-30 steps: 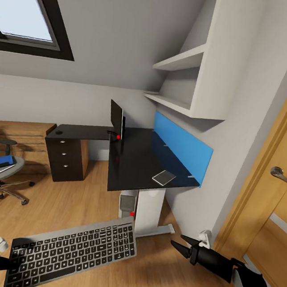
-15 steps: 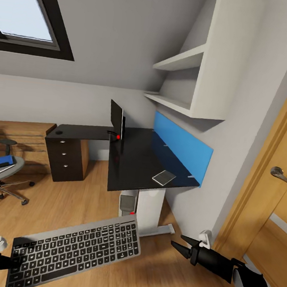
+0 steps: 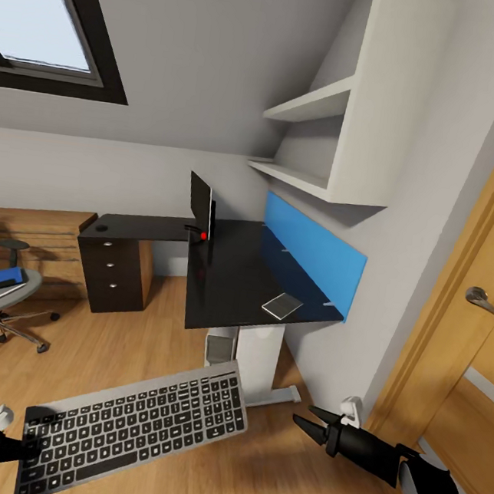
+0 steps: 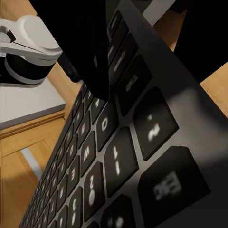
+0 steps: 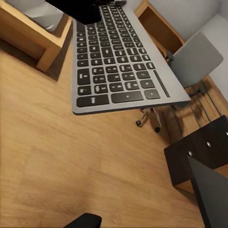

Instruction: In the bedroom, organize the workspace by keeping the computer under the desk, ensuring the monitor is on the desk, placing the keyboard on the desk next to the monitor, placing the mouse on the desk next to the keyboard, moving the folder from the swivel chair onto the desk next to the mouse, stacking the notebook on top of the folder with the pen on top of the notebook, and positioning the swivel chair next to the desk.

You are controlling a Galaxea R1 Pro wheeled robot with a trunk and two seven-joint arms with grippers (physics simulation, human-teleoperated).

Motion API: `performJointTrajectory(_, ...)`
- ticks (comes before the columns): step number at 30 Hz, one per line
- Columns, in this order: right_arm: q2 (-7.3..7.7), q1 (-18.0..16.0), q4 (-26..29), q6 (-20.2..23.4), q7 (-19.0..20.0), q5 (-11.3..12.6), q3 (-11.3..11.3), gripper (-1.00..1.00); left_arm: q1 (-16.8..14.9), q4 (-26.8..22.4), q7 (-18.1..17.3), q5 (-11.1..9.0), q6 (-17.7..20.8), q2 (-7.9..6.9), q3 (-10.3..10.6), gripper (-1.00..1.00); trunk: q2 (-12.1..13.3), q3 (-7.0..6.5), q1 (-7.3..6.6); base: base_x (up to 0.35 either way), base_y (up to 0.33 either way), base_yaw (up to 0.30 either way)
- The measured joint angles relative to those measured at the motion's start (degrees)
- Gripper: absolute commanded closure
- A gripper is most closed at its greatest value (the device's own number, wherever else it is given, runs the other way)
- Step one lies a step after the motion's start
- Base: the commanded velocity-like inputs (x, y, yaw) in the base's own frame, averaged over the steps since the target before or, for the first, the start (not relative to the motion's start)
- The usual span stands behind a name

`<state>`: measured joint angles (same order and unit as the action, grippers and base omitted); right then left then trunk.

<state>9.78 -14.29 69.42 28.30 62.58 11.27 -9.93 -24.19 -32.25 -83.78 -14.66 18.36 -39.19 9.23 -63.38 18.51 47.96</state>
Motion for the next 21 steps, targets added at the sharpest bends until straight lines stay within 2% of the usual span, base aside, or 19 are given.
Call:
performJointTrajectory(6, -0.03, 0.0, 0.0, 0.6, 0.0, 2.4, 0.1, -1.00, 0.0, 0.0, 0.0, -0.3, 0.0, 0.22, 0.1, 1.00, 0.0, 0.00, 0.00, 0.000, 0.000, 0.000)
performJointTrajectory(17, -0.03, 0.0, 0.0, 1.7, 0.0, 3.3, 0.1, -1.00, 0.0, -0.2, 0.5, -0.3, 0.0, 3.01, 0.3, 1.00, 0.0, 0.00, 0.00, 0.000, 0.000, 0.000)
performJointTrajectory(21, -0.05, 0.0, 0.0, 2.1, 0.0, 3.4, 0.1, -1.00, 0.0, -0.6, 0.1, -0.3, 0.0, 3.38, 0.3, 1.00, 0.0, 0.00, 0.00, 0.000, 0.000, 0.000)
